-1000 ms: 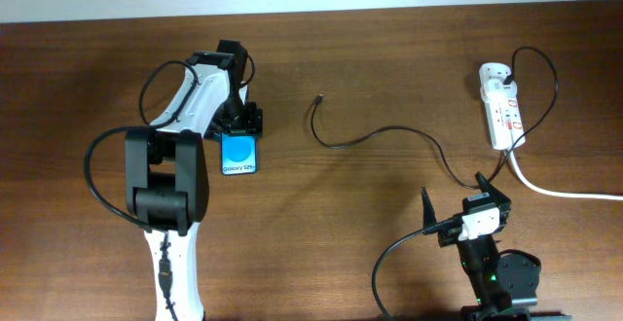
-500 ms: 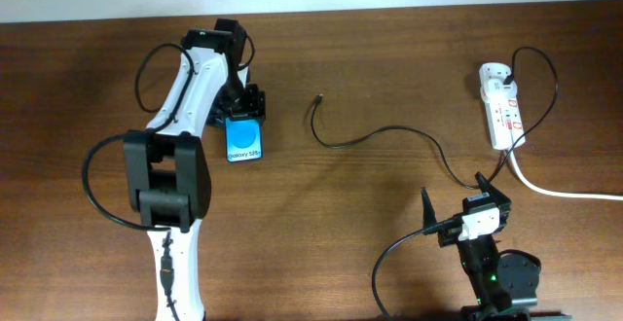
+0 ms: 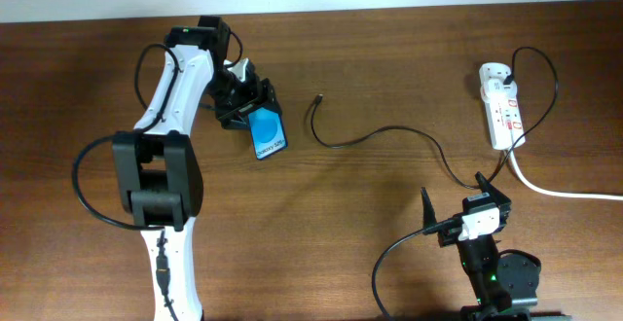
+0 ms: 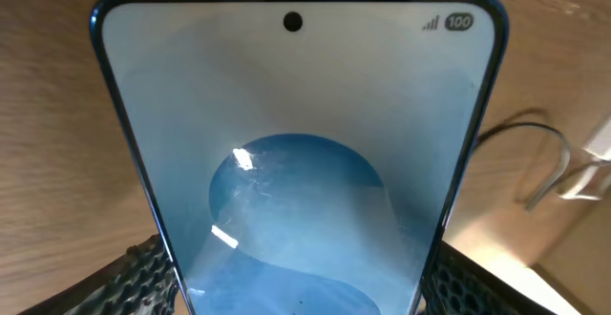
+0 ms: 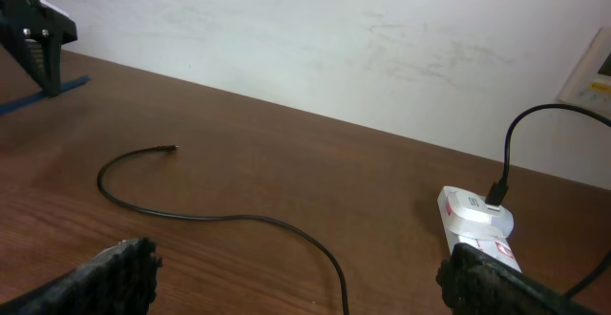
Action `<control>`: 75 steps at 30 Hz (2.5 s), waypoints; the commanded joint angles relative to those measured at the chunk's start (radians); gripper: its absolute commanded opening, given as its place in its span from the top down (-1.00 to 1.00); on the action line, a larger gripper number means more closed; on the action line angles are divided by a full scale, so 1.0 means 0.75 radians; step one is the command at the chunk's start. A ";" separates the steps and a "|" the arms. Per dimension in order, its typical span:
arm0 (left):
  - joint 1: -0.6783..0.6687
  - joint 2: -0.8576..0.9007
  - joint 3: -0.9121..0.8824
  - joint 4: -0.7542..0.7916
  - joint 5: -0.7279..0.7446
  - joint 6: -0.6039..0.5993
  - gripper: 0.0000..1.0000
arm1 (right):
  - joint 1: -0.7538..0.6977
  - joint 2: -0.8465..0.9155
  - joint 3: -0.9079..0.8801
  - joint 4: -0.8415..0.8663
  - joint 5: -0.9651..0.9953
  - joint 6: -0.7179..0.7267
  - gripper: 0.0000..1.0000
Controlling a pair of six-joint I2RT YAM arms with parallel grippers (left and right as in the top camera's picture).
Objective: Plug charger to phone and switch on socket
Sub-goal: 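Lift the phone with the left gripper toward the right gripper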
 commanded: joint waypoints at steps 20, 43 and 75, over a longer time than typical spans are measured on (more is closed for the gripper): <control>0.019 0.005 0.040 -0.482 1.277 -0.516 1.00 | -0.008 -0.009 -0.009 -0.005 -0.016 0.006 -0.97; 0.019 0.005 0.040 -0.421 0.941 -0.517 1.00 | -0.008 0.308 0.446 -0.065 -0.355 0.581 -0.97; -0.181 0.005 0.040 -0.207 0.194 -1.054 1.00 | 0.457 1.864 1.049 -0.040 -0.351 1.589 -0.39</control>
